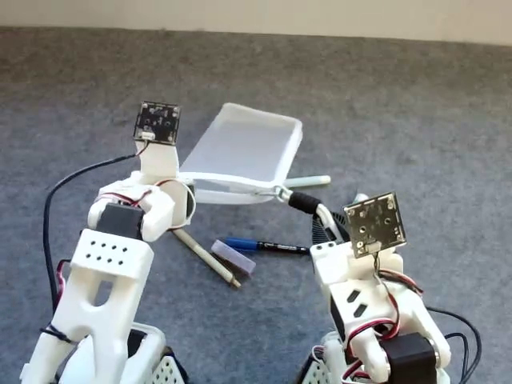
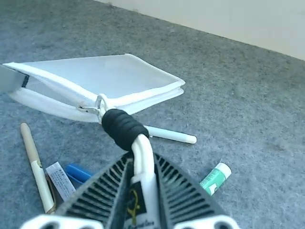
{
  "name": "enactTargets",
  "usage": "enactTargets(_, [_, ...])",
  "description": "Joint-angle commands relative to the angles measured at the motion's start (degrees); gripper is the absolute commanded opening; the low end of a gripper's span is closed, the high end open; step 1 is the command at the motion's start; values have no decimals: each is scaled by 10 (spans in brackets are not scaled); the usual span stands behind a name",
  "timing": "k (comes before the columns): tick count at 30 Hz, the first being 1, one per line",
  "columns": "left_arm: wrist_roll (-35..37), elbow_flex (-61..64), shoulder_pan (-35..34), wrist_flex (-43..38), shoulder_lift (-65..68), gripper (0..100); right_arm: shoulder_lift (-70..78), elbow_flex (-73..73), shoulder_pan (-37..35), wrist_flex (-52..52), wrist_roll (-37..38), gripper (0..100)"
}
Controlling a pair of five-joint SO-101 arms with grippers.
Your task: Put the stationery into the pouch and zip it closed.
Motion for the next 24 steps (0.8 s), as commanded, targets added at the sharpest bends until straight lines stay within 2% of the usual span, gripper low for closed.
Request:
enactTargets(1, [6, -25, 21, -11, -32, 5, -3, -6, -1, -13, -5, 5])
enactTargets(4, [8, -25, 29, -6, -48, 5, -3, -6, -1, -13, -5, 5])
enactTargets(13, [8, -80, 26, 111, -108, 5, 0, -6, -1, -24, -6, 5])
enactTargets(17, [8, -99, 26, 132, -114, 13, 0, -7, -1, -25, -16, 5])
enactTargets(21, [14, -95, 26, 132, -109, 130, 0, -10, -5, -23, -21, 5])
enactTargets(24, [63, -79, 26, 129, -111, 201, 0, -10, -5, -22, -21, 5])
